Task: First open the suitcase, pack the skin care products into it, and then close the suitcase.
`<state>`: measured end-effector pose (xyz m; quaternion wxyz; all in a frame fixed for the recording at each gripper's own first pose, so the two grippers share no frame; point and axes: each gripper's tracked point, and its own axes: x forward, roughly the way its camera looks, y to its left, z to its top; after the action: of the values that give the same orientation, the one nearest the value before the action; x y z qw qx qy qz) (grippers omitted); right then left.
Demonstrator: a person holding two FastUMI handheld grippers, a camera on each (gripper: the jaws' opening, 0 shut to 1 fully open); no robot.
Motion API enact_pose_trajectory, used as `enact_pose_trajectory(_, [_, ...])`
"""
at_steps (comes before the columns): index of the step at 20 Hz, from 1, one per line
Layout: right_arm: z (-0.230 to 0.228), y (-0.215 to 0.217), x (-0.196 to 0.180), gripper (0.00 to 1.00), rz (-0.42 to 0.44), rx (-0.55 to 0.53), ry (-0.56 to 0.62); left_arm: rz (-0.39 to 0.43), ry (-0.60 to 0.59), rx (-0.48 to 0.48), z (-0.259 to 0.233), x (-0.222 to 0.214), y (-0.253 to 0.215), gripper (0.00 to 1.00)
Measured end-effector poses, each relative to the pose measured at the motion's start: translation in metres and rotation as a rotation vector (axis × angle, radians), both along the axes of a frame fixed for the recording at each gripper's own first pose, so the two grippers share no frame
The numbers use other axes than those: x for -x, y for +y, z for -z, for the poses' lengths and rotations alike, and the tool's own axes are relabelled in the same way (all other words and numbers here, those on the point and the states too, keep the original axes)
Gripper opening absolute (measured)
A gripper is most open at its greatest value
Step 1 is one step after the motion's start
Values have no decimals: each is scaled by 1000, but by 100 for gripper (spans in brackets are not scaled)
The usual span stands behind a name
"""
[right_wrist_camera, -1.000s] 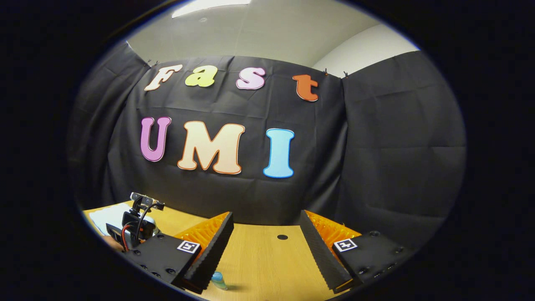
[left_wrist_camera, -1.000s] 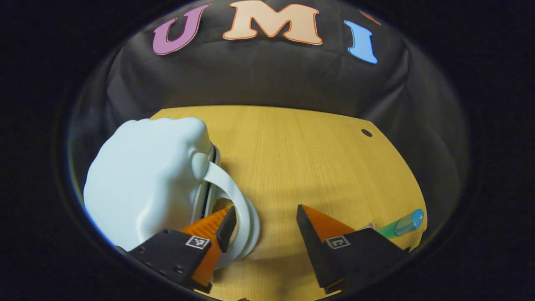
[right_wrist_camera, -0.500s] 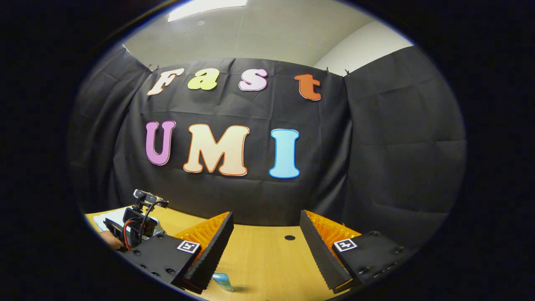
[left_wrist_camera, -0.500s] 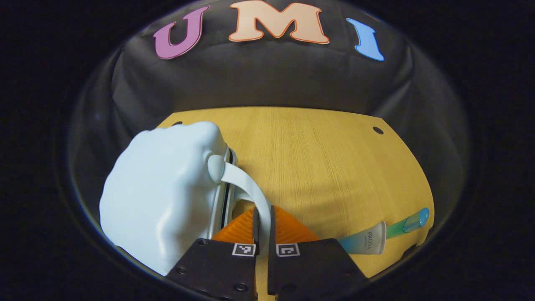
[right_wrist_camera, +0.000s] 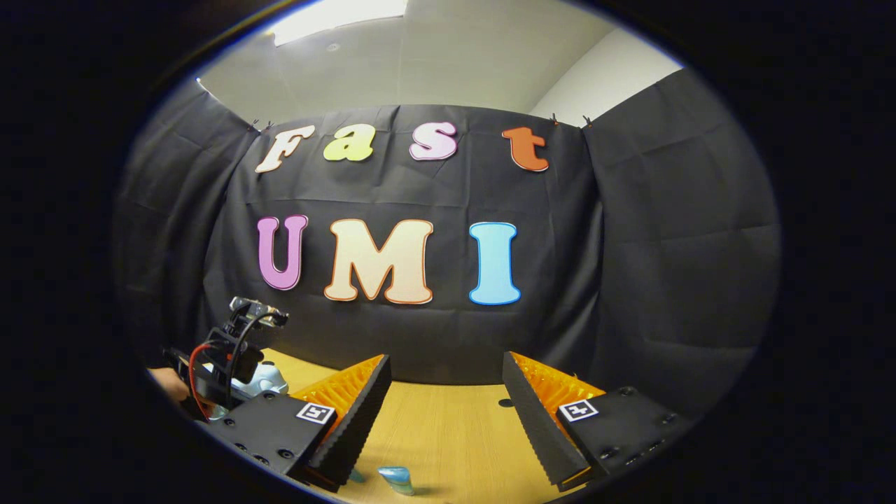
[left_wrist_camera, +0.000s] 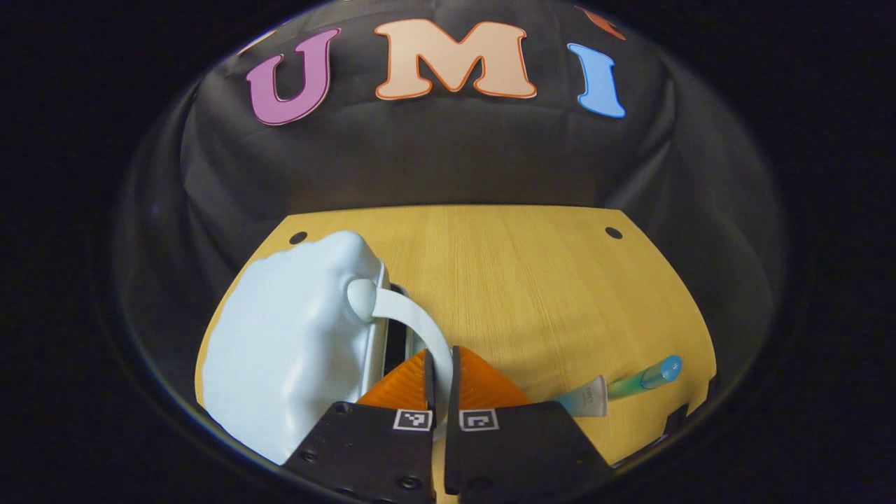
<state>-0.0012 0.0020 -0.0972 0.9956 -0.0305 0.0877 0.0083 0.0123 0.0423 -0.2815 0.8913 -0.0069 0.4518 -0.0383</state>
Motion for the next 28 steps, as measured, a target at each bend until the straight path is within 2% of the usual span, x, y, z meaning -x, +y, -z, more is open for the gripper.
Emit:
enact_pose_trajectory(3, [0, 11, -1, 100, -14, -21, -4, -17, -18, 51, -24, -4, 7, 0])
enact_pose_trajectory(8, [2, 30, -6, 100, -26, -34, -13, -3, -64, 48, -67, -16, 34, 0])
enact_pose_trajectory(12, [-5, 51, -10, 100, -15, -47, -38, -27, -87, 116, -102, -22, 66, 0])
enact_pose_trajectory(20, [10, 109, -24, 100, -41, -56, -32, -39, -153, 134, -136, -42, 143, 0])
enact_pose_trajectory(23, [18, 124, -29, 100, -42, -53, -13, -31, -176, 97, -141, -47, 177, 0])
enact_pose_trajectory(24, [18, 128, -29, 100, -39, -53, -10, -26, -182, 64, -143, -50, 192, 2])
enact_pose_trajectory(28, [15, 146, -36, 100, -28, -47, -20, -38, -215, -37, -148, -59, 250, 0])
